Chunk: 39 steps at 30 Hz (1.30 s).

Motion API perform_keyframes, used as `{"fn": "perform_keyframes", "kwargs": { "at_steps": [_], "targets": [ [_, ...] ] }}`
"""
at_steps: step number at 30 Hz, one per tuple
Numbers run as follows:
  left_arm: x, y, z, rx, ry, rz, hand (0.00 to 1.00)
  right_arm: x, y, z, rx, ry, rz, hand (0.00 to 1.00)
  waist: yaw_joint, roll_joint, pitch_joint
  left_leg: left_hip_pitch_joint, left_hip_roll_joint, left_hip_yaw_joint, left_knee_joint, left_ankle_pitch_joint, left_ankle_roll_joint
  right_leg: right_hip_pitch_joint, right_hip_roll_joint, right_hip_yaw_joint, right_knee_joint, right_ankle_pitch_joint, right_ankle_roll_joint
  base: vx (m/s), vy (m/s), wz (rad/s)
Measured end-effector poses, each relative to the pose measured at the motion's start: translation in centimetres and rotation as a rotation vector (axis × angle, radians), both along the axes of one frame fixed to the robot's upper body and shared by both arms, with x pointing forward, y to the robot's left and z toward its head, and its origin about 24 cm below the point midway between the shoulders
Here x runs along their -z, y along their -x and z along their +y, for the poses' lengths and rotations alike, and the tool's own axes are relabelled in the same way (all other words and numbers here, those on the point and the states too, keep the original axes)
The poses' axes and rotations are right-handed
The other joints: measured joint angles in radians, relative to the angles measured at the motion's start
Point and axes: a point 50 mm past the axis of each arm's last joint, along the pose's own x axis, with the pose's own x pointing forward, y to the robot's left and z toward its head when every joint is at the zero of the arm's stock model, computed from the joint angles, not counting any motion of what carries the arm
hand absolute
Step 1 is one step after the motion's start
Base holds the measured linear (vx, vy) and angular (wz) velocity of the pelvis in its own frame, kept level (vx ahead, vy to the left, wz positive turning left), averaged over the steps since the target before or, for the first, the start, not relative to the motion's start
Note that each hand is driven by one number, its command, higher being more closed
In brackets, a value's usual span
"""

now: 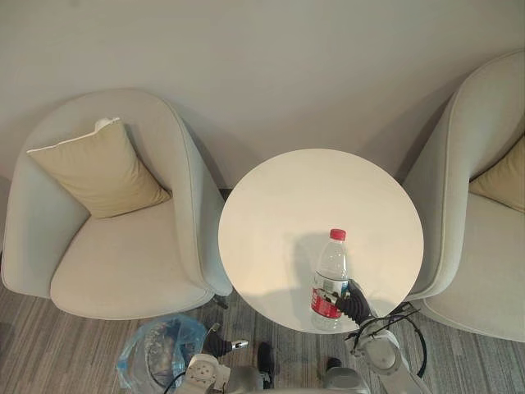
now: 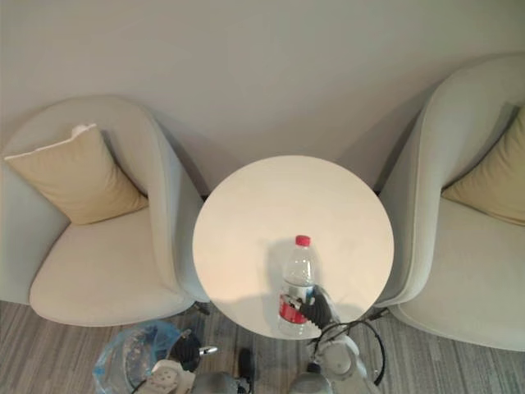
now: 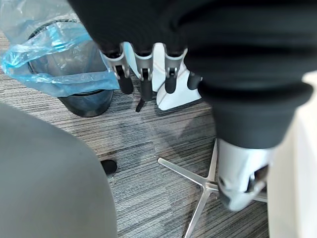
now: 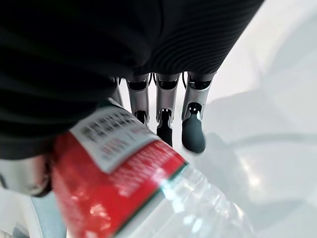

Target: Gather rubbish on tea table into small bin, then transfer packed bag to large trash can.

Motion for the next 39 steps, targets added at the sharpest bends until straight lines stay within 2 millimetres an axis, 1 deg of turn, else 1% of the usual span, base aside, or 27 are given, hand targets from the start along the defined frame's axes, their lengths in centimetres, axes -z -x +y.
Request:
{"fn": "perform_keyframes", "kwargs": {
  "at_steps": [2, 4, 6, 10, 12, 15, 19, 21, 24, 25, 26, 27, 28, 29, 30, 31, 32, 33, 34, 35, 36, 37, 39],
  "targets": [
    [0.0, 0.0, 0.0, 0.01, -0.007, 0.0, 0.0, -0.1, 0.0, 0.0, 0.003, -0.008, -0.002, 1.0, 0.0, -0.004, -0.002, -0.001, 0.001, -0.004, -0.002, 0.002, -0.001, 0.001, 0.0, -0.004, -0.002, 0.0, 0.0, -0.02, -0.019, 0.07],
    [0.1, 0.1, 0.1, 0.01, -0.01, 0.006, 0.0, -0.8, -0.2, 0.2, 0.007, -0.035, -0.031, 1.0, -0.001, -0.01, -0.011, -0.008, 0.003, -0.01, -0.002, 0.004, -0.003, 0.0, 0.002, -0.007, -0.01, 0.003, -0.002, -0.01, -0.026, 0.07],
    [0.2, 0.1, 0.2, 0.01, -0.015, 0.017, 0.0, -2.0, -0.7, 0.6, -0.007, -0.05, -0.088, 1.0, -0.002, -0.023, -0.021, -0.008, 0.008, -0.009, -0.003, 0.005, -0.003, 0.0, 0.005, -0.006, -0.011, 0.004, -0.003, 0.0, 0.0, 0.0],
    [0.4, 0.3, 0.3, 0.01, -0.02, 0.031, 0.0, -3.1, -1.0, 1.0, -0.02, -0.063, -0.139, 1.0, -0.001, -0.042, -0.039, -0.008, 0.011, -0.005, -0.003, 0.005, -0.003, -0.002, 0.008, 0.001, -0.013, 0.006, -0.006, -0.01, -0.009, -0.04],
    [0.5, 0.5, 0.4, 0.004, -0.022, 0.041, 0.0, -3.2, -1.0, 1.3, -0.018, -0.079, -0.145, 1.0, -0.001, -0.049, -0.051, -0.007, 0.015, 0.006, -0.003, 0.005, -0.003, -0.004, 0.012, 0.014, -0.018, 0.011, -0.007, -0.02, -0.014, -0.15],
    [0.6, 0.6, 0.5, 0.003, -0.027, 0.053, 0.0, -3.1, -0.8, 1.6, -0.009, -0.097, -0.14, 1.0, -0.001, -0.053, -0.058, -0.008, 0.017, 0.008, -0.003, 0.006, -0.005, -0.003, 0.016, 0.018, -0.028, 0.02, -0.01, -0.05, -0.017, -0.08],
    [0.7, 0.6, 0.5, 0.013, -0.038, 0.065, 0.0, -3.7, -0.4, 1.8, -0.012, -0.105, -0.167, 1.0, 0.0, -0.053, -0.063, -0.011, 0.018, 0.001, -0.003, 0.013, -0.011, -0.003, 0.021, 0.013, -0.028, 0.024, -0.013, -0.05, -0.014, 0.05],
    [0.8, 0.6, 0.5, 0.016, -0.041, 0.069, 0.0, -4.4, -0.5, 1.8, 0.001, -0.109, -0.203, 1.0, -0.002, -0.051, -0.066, -0.023, 0.017, -0.022, -0.003, 0.024, -0.013, -0.005, 0.022, -0.008, -0.028, 0.026, -0.015, -0.07, -0.034, 0.28],
    [0.7, 0.4, 0.4, 0.021, -0.042, 0.063, 0.0, -4.7, -0.8, 1.8, 0.009, -0.101, -0.226, 1.0, 0.014, -0.047, -0.072, -0.059, 0.032, -0.031, 0.016, 0.042, -0.022, -0.03, 0.028, -0.029, -0.002, 0.028, -0.018, -0.1, -0.046, 0.27],
    [0.6, 0.1, 0.4, 0.032, -0.047, 0.054, 0.0, -5.1, -1.3, 2.0, -0.001, -0.088, -0.252, 1.0, 0.019, -0.041, -0.075, -0.14, 0.035, -0.031, 0.104, 0.045, -0.026, -0.084, 0.031, -0.035, 0.045, 0.027, -0.027, -0.15, -0.038, 0.22],
    [0.5, -0.3, 0.4, 0.043, -0.052, 0.045, 0.0, -5.5, -1.6, 2.0, -0.005, -0.074, -0.276, 1.0, 0.028, -0.042, -0.076, -0.175, 0.035, -0.031, 0.101, 0.091, -0.048, -0.11, 0.03, -0.039, 0.056, 0.034, -0.04, -0.16, -0.046, 0.26],
    [0.5, -0.4, 0.4, 0.048, -0.055, 0.046, 0.0, -5.7, -1.7, 1.9, -0.002, -0.073, -0.285, 1.0, 0.03, -0.044, -0.078, -0.167, 0.033, -0.034, 0.051, 0.132, -0.061, -0.12, 0.025, -0.048, 0.053, 0.041, -0.05, -0.17, -0.037, 0.29],
    [0.4, -0.7, 0.3, 0.055, -0.057, 0.045, 0.0, -5.9, -1.8, 1.7, 0.015, -0.074, -0.299, 1.0, 0.028, -0.049, -0.075, -0.167, 0.039, 0.009, 0.09, 0.079, -0.051, -0.136, 0.001, -0.085, 0.043, 0.048, -0.063, -0.13, -0.021, 0.26],
    [0.4, -0.8, 0.2, 0.054, -0.052, 0.047, 0.0, -5.9, -1.9, 1.6, 0.019, -0.07, -0.3, 1.0, 0.028, -0.049, -0.074, -0.168, 0.044, 0.037, 0.145, 0.041, -0.036, -0.138, -0.003, -0.091, 0.046, 0.05, -0.066, -0.14, -0.025, 0.45],
    [0.6, -0.5, -0.1, 0.065, -0.052, 0.065, 0.0, -6.1, -1.8, 1.2, 0.041, -0.065, -0.308, 1.0, 0.019, -0.059, -0.075, -0.134, 0.054, 0.126, 0.263, -0.055, -0.029, -0.127, -0.024, -0.117, 0.058, 0.05, -0.065, -0.1, -0.009, 0.64],
    [0.9, 0.0, -0.3, 0.074, -0.046, 0.084, 0.0, -6.2, -1.6, 0.7, 0.069, -0.061, -0.318, 1.0, -0.008, -0.053, -0.079, -0.083, 0.064, 0.162, 0.268, -0.088, -0.054, -0.113, -0.034, -0.152, 0.058, 0.054, -0.06, -0.1, 0.013, 0.78],
    [1.0, 0.2, -0.4, 0.082, -0.044, 0.093, 0.0, -6.2, -1.5, 0.5, 0.08, -0.059, -0.321, 1.0, -0.018, -0.049, -0.081, -0.064, 0.07, 0.176, 0.252, -0.092, -0.064, -0.113, -0.034, -0.168, 0.058, 0.055, -0.058, -0.15, 0.124, 1.07],
    [1.0, 0.3, -0.7, 0.112, -0.05, 0.096, 0.0, -6.4, -1.2, -0.3, 0.119, -0.048, -0.334, 1.0, -0.041, -0.031, -0.093, -0.01, 0.09, 0.177, 0.132, -0.091, -0.071, -0.122, -0.025, -0.215, 0.059, 0.063, -0.048, -0.19, 0.168, 1.14],
    [1.0, 0.3, -1.0, 0.138, -0.053, 0.093, 0.0, -6.4, -1.2, -0.8, 0.153, -0.041, -0.341, 1.0, -0.047, -0.01, -0.104, 0.007, 0.1, 0.16, 0.017, -0.08, -0.051, -0.147, -0.008, -0.25, 0.059, 0.075, -0.041, -0.18, 0.178, 1.01],
    [1.0, 0.2, -0.9, 0.141, -0.059, 0.094, 0.0, -6.2, -1.3, -0.7, 0.165, -0.05, -0.334, 1.0, -0.045, -0.022, -0.1, 0.013, 0.092, 0.157, -0.007, -0.059, -0.048, -0.149, -0.012, -0.249, 0.059, 0.081, -0.037, -0.17, 0.12, 0.66],
    [1.0, 0.3, -0.4, 0.129, -0.064, 0.093, 0.0, -5.7, -1.2, -0.4, 0.188, -0.072, -0.313, 1.0, -0.034, -0.052, -0.085, 0.01, 0.077, 0.141, -0.031, -0.031, -0.036, -0.148, -0.018, -0.253, 0.043, 0.102, -0.03, -0.16, 0.085, 0.27],
    [0.8, 0.1, -0.1, 0.128, -0.072, 0.083, 0.0, -5.2, -1.2, 0.1, 0.196, -0.087, -0.29, 1.0, -0.017, -0.067, -0.08, 0.01, 0.065, 0.141, -0.04, -0.018, -0.025, -0.147, -0.026, -0.251, 0.034, 0.119, -0.023, -0.17, 0.076, 0.19],
    [0.8, 0.1, 0.0, 0.127, -0.074, 0.083, 0.0, -4.5, -1.3, 1.3, 0.15, -0.077, -0.258, 1.0, -0.009, -0.069, -0.084, 0.013, 0.048, 0.145, -0.045, -0.01, -0.012, -0.147, -0.04, -0.235, 0.033, 0.134, -0.015, -0.14, 0.099, -0.09]
  ]
}}
